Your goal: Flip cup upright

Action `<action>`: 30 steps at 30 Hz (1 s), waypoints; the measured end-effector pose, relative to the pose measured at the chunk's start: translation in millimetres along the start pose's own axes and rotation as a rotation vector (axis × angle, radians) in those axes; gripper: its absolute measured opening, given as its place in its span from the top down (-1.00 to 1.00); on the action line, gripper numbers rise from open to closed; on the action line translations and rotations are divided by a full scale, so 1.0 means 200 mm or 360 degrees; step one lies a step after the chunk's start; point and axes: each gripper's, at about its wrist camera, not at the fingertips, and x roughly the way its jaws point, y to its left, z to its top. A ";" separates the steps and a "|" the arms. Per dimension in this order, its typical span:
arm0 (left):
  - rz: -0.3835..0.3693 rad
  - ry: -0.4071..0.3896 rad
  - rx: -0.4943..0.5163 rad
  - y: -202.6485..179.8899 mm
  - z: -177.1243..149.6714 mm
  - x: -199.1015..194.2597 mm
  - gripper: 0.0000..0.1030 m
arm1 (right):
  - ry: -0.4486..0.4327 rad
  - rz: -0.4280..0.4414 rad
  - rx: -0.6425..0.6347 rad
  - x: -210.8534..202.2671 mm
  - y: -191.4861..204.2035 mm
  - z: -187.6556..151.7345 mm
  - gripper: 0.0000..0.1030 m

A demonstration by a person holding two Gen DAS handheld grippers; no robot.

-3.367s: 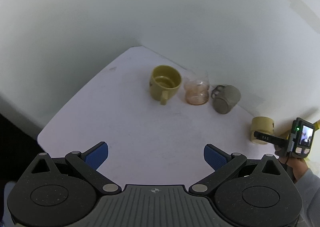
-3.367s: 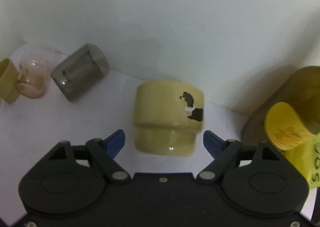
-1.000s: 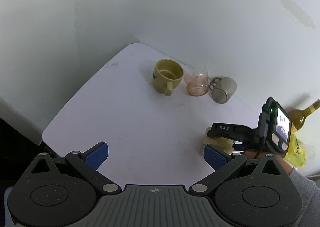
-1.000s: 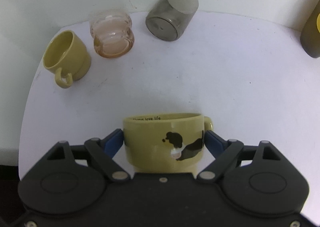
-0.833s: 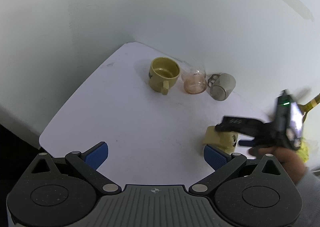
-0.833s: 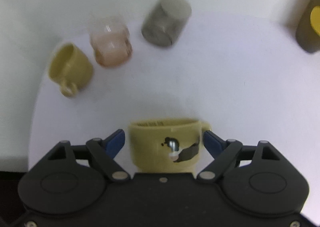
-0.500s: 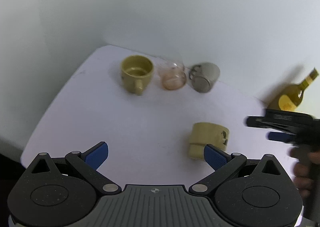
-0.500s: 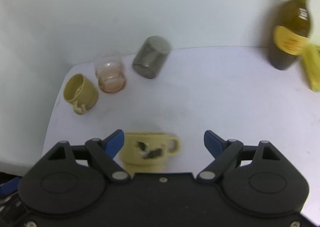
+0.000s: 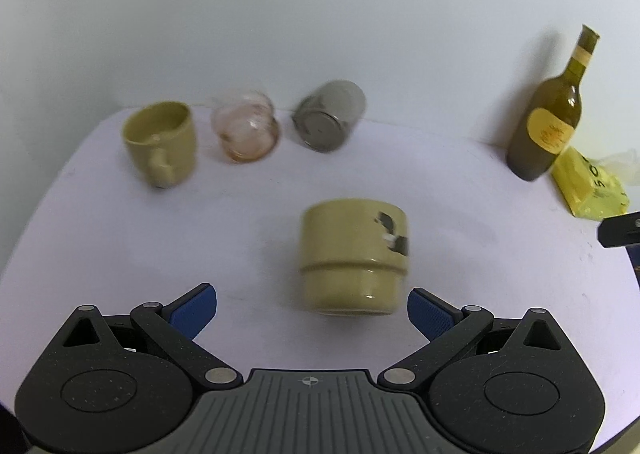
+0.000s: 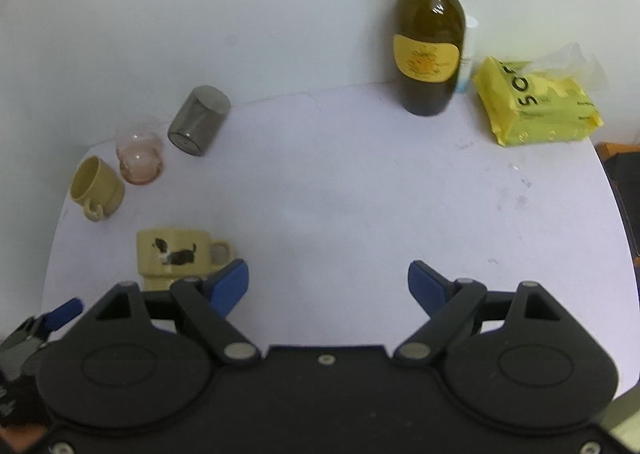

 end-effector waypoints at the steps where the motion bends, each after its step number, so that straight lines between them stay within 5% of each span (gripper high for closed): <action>1: -0.0004 -0.0005 0.0007 -0.02 -0.01 0.03 -1.00 | 0.0001 0.0002 -0.0018 -0.01 -0.01 -0.01 -0.67; 8: 0.0047 0.0010 0.0114 -0.14 -0.05 0.22 -0.94 | -0.0032 -0.0046 -0.0128 -0.08 -0.03 -0.04 -0.67; 14: 0.0078 0.0016 0.0176 -0.16 -0.06 0.28 -0.42 | -0.0012 -0.0060 -0.0093 -0.10 -0.11 -0.07 -0.67; 19: 0.0017 0.0038 0.0233 -0.15 -0.06 0.28 -0.36 | -0.0008 -0.0048 -0.0086 -0.09 -0.12 -0.07 -0.67; 30: 0.0056 0.0261 -0.0035 -0.08 0.01 0.20 -0.34 | -0.0012 0.0060 -0.0109 -0.08 0.00 -0.06 -0.67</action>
